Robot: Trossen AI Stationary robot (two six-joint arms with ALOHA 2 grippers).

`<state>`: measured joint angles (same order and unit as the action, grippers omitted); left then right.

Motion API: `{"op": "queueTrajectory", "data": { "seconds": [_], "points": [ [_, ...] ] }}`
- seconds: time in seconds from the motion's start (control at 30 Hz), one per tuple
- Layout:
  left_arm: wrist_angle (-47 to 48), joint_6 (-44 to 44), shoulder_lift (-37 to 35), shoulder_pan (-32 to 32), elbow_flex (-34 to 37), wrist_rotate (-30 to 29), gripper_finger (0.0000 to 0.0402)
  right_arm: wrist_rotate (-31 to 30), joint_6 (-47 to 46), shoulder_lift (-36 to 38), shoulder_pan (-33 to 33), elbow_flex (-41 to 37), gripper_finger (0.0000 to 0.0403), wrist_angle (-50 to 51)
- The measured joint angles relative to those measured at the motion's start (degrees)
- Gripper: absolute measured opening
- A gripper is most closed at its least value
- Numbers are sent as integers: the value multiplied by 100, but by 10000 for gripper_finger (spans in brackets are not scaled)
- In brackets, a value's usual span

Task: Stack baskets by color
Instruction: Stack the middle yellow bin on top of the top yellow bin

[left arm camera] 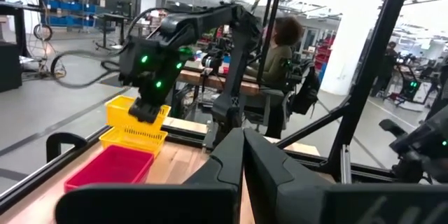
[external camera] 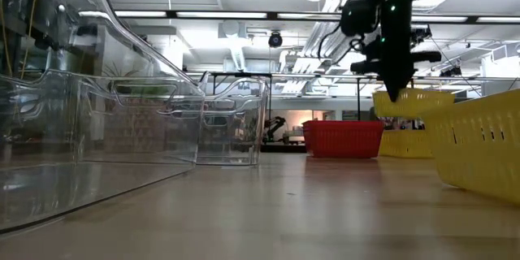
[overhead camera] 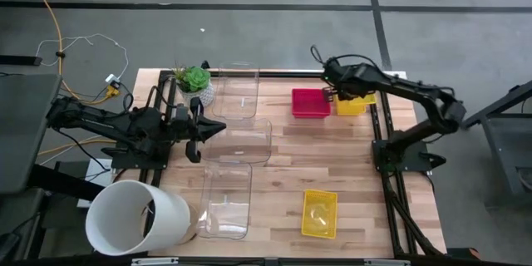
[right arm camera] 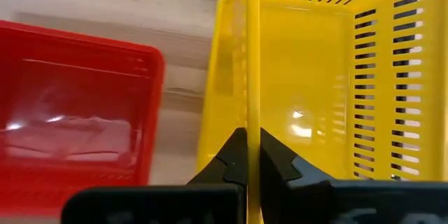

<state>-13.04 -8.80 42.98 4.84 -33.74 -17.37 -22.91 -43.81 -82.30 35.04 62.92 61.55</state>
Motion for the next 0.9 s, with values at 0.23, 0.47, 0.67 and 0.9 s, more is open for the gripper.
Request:
{"op": "queueTrajectory", "data": {
  "seconds": [0.23,0.47,0.67,0.9],
  "points": [
    [2,0,0,0,0,0,0,-79,-144,-655,34,0,0,-336],
    [0,0,0,0,0,0,0,217,-570,-1060,103,0,0,-407],
    [-2,149,0,0,0,0,0,186,-847,-1130,97,0,0,-401],
    [-2,151,0,0,0,0,0,169,-879,-1130,109,0,8,-400]
  ]
}}
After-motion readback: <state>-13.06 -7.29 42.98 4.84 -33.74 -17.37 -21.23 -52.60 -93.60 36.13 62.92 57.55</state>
